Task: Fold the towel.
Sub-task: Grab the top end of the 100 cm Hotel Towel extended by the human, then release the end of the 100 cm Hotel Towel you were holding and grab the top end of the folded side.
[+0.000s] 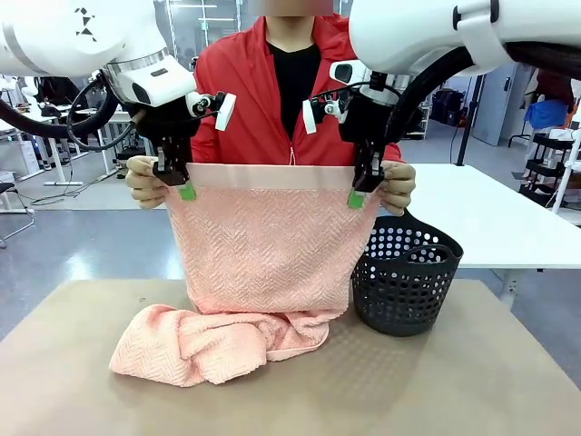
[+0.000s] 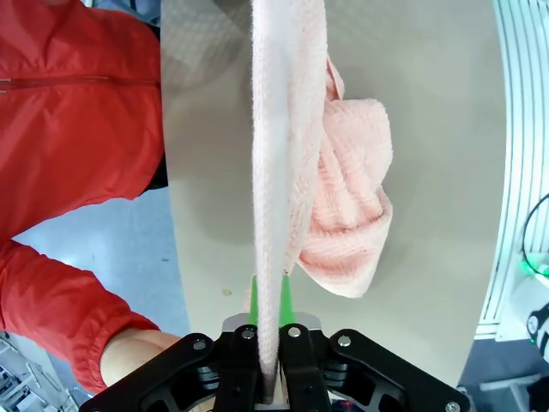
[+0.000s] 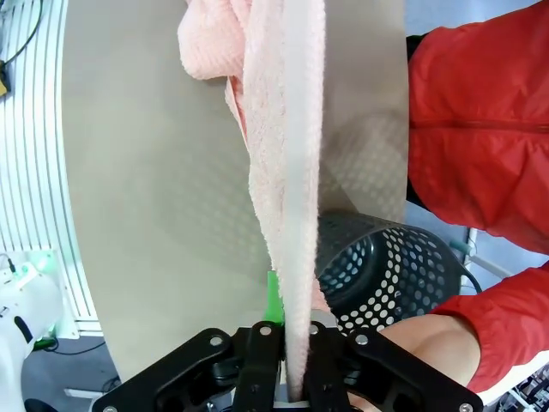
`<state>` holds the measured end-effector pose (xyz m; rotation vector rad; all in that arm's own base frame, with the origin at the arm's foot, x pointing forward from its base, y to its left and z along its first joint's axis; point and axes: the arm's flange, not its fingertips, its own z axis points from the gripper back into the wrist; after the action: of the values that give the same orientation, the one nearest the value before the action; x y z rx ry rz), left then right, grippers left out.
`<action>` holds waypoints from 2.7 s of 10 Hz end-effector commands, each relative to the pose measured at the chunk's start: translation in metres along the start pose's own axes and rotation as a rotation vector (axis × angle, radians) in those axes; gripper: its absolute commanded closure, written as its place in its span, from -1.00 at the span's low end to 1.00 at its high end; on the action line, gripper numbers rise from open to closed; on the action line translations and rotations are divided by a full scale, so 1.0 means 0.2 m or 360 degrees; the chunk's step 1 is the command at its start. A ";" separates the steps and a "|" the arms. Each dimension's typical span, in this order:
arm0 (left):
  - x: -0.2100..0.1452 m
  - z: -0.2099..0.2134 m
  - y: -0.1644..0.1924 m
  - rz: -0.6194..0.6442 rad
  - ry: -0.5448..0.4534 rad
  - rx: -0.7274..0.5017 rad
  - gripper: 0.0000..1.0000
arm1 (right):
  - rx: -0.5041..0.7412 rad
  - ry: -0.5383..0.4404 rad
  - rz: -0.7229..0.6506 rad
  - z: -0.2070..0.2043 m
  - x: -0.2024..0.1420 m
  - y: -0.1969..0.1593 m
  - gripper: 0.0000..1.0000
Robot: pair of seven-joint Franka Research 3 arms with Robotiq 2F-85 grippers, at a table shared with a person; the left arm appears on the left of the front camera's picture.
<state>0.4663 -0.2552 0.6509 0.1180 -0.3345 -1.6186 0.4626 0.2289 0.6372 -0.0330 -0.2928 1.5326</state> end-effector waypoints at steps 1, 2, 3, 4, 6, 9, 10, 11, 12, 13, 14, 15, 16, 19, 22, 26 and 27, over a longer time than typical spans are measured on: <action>-0.02 -0.01 -0.05 0.0024 -0.0007 -0.0018 1.00 | -0.0034 -0.0039 -0.0040 -0.01 -0.03 0.06 1.00; -0.03 -0.02 -0.06 0.0031 -0.0008 -0.0013 1.00 | -0.0041 -0.0056 -0.0042 0.00 -0.04 0.07 1.00; -0.04 -0.04 -0.08 0.0055 -0.0027 -0.0008 1.00 | -0.0033 -0.0074 -0.0070 -0.01 -0.04 0.08 1.00; 0.00 -0.01 -0.01 0.0000 0.0004 -0.0009 1.00 | -0.0012 -0.0013 -0.0004 0.01 -0.01 0.02 1.00; 0.00 -0.01 -0.01 0.0000 0.0004 -0.0009 1.00 | -0.0012 -0.0013 -0.0004 0.01 -0.01 0.02 1.00; 0.00 -0.01 -0.01 0.0000 0.0004 -0.0009 1.00 | -0.0012 -0.0013 -0.0004 0.01 -0.01 0.02 1.00; 0.00 -0.01 -0.01 0.0000 0.0004 -0.0009 1.00 | -0.0012 -0.0013 -0.0004 0.01 -0.01 0.02 1.00; 0.00 -0.01 -0.01 0.0000 0.0004 -0.0009 1.00 | -0.0012 -0.0013 -0.0004 0.01 -0.01 0.02 1.00; 0.00 -0.01 -0.01 0.0000 0.0004 -0.0009 1.00 | -0.0012 -0.0013 -0.0004 0.01 -0.01 0.02 1.00; 0.00 -0.01 -0.01 0.0000 0.0004 -0.0009 1.00 | -0.0012 -0.0013 -0.0004 0.01 -0.01 0.02 1.00; 0.00 -0.01 -0.01 0.0000 0.0004 -0.0009 1.00 | -0.0012 -0.0013 -0.0004 0.01 -0.01 0.02 1.00; 0.00 -0.01 -0.01 0.0000 0.0004 -0.0009 1.00 | -0.0012 -0.0013 -0.0004 0.01 -0.01 0.02 1.00; 0.00 -0.01 -0.01 0.0000 0.0004 -0.0009 1.00 | -0.0012 -0.0013 -0.0004 0.01 -0.01 0.02 1.00; 0.00 -0.01 -0.01 0.0000 0.0004 -0.0009 1.00 | -0.0012 -0.0013 -0.0004 0.01 -0.01 0.02 1.00; 0.00 -0.01 -0.01 0.0000 0.0004 -0.0009 1.00 | -0.0012 -0.0013 -0.0004 0.01 -0.01 0.02 1.00; 0.00 -0.01 -0.01 0.0000 0.0004 -0.0009 1.00 | -0.0012 -0.0013 -0.0004 0.01 -0.01 0.02 1.00; 0.00 -0.01 -0.01 0.0000 0.0004 -0.0009 1.00 | -0.0012 -0.0013 -0.0004 0.01 -0.01 0.02 1.00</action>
<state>0.4637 -0.2559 0.6457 0.1145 -0.3257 -1.6186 0.4567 0.2280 0.6367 -0.0230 -0.3094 1.5278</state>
